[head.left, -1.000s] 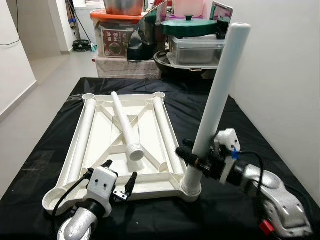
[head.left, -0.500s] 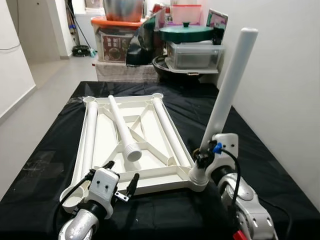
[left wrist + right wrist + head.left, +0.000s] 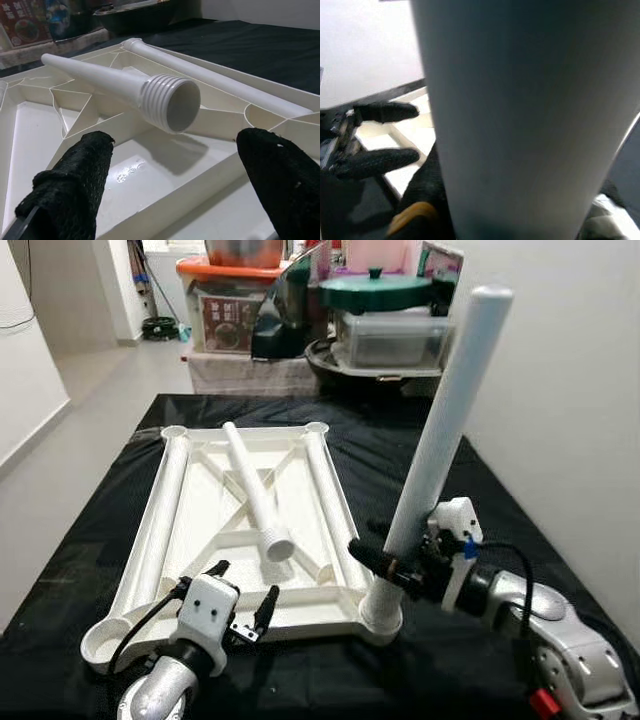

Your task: Building children table

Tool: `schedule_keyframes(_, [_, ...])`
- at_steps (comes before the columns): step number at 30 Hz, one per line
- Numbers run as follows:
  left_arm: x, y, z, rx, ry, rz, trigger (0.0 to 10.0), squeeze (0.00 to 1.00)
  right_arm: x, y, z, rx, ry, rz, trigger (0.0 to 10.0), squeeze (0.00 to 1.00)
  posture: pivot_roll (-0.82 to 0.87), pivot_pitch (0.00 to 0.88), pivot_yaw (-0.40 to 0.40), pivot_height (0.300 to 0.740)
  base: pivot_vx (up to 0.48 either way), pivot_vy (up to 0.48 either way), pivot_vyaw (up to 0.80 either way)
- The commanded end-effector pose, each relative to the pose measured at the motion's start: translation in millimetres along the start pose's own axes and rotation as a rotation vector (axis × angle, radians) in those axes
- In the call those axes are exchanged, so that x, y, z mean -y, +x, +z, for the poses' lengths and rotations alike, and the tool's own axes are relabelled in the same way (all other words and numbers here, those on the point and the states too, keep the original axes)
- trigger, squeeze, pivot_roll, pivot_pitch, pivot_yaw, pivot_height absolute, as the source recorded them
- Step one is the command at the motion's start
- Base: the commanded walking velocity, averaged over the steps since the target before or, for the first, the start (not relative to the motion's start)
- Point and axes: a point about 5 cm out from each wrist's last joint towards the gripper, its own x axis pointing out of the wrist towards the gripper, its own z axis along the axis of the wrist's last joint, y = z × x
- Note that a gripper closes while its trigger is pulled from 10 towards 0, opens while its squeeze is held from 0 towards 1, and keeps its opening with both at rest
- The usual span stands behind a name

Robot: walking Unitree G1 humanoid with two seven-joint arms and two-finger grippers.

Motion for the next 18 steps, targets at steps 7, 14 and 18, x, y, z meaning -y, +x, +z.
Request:
schedule_keyframes(7, [0.9,-1.0,-1.7,-0.011,0.007,-0.001,10.0,0.00,52.9,5.0,-27.3,-0.075,0.150,-0.652,0.0,0.00,0.10,0.000,-0.071,0.740,0.000,0.000,0.00])
schedule_keyframes(14, [-0.1,-1.4,-3.4,-0.016,0.007,-0.006,10.0,0.00,9.3,21.6,-41.1,-0.040,0.246,-0.588,10.0,0.00,0.09,0.000,-0.066,0.740,0.000,0.000,0.00])
schedule_keyframes(18, [0.2,-1.6,-3.6,-0.017,0.008,-0.009,10.0,0.00,9.3,23.0,-33.6,0.015,0.237,-0.558,10.0,1.00,0.09,0.000,-0.066,0.740,0.000,0.000,0.00])
